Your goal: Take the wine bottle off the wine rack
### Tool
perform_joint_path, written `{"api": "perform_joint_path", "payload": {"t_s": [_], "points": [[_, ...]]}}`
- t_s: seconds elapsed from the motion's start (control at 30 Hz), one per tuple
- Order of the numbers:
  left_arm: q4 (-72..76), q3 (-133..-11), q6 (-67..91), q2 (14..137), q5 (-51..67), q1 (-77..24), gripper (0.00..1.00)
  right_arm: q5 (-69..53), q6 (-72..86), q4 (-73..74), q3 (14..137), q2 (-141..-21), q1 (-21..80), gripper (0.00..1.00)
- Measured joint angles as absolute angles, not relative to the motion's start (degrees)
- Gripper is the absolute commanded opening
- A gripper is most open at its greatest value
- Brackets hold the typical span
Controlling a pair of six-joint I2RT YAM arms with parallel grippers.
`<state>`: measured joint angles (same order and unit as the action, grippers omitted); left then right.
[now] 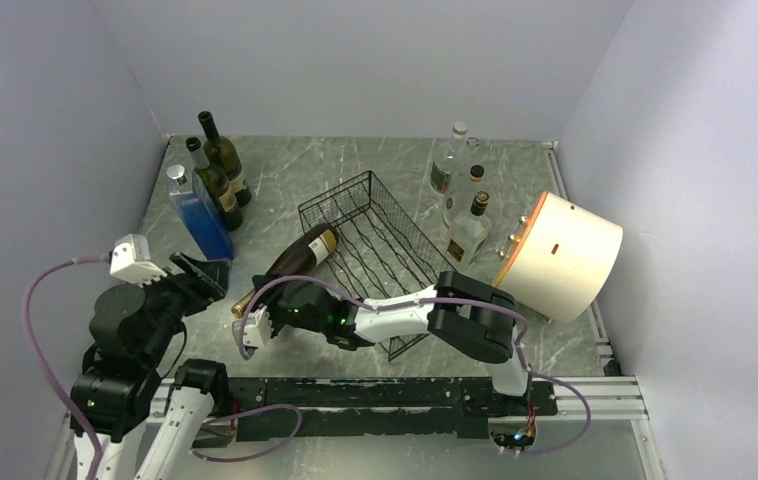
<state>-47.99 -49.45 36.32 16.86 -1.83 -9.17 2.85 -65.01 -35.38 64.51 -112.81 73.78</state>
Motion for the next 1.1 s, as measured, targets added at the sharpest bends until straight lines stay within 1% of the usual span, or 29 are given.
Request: {"api": "perform_joint_path", "payload": {"t_s": [0.23,0.5,0.9,1.1], "points": [[-47.97,-52.12,34.79,16.82,-7.38,-9.17,0.75,7.03,-74.59,-27.29,68.99,-117.23,76.14,0.00],[-47.97,-52.12,34.65,16.64,-9.87,-9.17,0.74,7.97,-82.70,-21.54,69.36,-118.87,78.32,0.00],[-47.99,-52.12,34.41,16.23,-11.44,-9.17,0.73,8.10,-85.45,-22.13,68.12,-118.76,82.48,0.00],[-47.99,-52.12,34.26,16.23,-11.79,-9.17,0.73,7.92,-86.37,-24.62,65.36,-116.38,84.09,0.00]]}}
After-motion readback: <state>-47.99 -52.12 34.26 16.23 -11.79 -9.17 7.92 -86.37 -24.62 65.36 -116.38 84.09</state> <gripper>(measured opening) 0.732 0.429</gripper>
